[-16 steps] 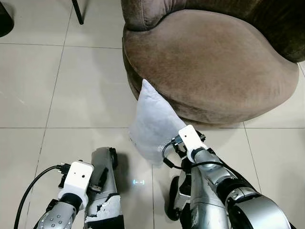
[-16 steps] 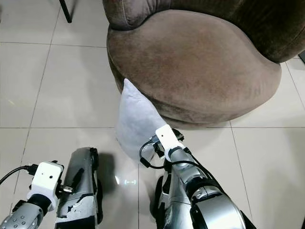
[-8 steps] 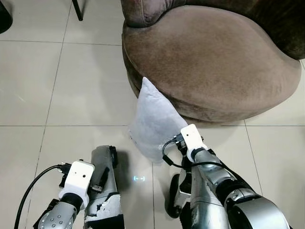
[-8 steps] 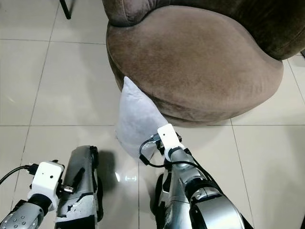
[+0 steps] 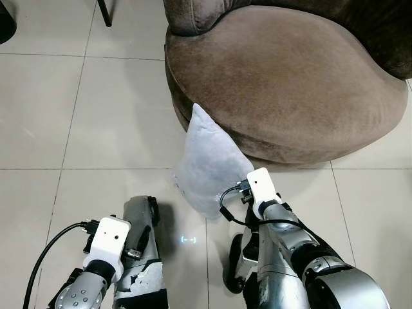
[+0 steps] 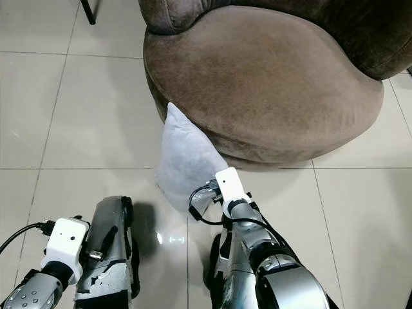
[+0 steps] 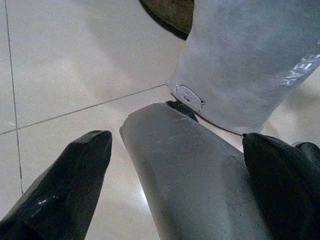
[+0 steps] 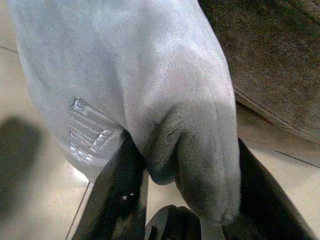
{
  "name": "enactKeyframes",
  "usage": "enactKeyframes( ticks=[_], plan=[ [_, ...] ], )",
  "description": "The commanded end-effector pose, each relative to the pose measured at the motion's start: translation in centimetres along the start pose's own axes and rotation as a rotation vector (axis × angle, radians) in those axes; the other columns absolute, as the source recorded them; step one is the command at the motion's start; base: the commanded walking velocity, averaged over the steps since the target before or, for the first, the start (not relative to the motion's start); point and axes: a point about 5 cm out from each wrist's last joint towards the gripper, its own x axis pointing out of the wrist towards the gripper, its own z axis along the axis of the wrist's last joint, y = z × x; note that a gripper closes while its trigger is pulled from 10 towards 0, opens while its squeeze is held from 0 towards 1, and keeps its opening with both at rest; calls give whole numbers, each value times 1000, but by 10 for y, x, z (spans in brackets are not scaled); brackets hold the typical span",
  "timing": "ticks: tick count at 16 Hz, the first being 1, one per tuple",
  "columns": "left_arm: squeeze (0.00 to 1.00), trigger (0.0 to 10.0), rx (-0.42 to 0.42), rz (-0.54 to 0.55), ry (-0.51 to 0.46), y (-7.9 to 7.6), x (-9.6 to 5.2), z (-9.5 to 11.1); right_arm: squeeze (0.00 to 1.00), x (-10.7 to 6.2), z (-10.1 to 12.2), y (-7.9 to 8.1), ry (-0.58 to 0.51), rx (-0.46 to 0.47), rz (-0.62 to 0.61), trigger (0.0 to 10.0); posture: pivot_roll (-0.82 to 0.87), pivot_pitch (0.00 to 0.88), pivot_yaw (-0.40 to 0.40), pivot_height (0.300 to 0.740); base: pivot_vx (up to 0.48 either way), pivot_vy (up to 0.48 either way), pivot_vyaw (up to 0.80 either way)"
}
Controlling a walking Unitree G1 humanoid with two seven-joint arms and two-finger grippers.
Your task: Move the pillow to the sofa from floor
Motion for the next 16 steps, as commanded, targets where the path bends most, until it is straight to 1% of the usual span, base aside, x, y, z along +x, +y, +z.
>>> enactKeyframes(
  ticks=[1,8,12,15,16],
  plan=[
    [0,10000,-19,-14,40,-5,-6,-8,0,-4,-11,0,26,26,-15,0,300,397,-96,550,0,0,0],
    [0,10000,-18,-9,45,-5,-9,-10,0,-2,-6,2,13,51,-18,0,319,392,-96,550,0,0,0],
    [0,10000,-11,-2,48,-3,-12,-10,0,-1,-4,8,7,65,-2,0,343,392,-91,550,0,0,0],
    [0,10000,-41,10,40,0,-14,-10,0,-1,-2,14,1,87,4,0,358,392,-78,550,0,0,0],
    [0,10000,-44,10,40,-1,-11,-9,0,0,1,15,-5,87,3,0,348,377,-78,550,0,0,0]
  ],
)
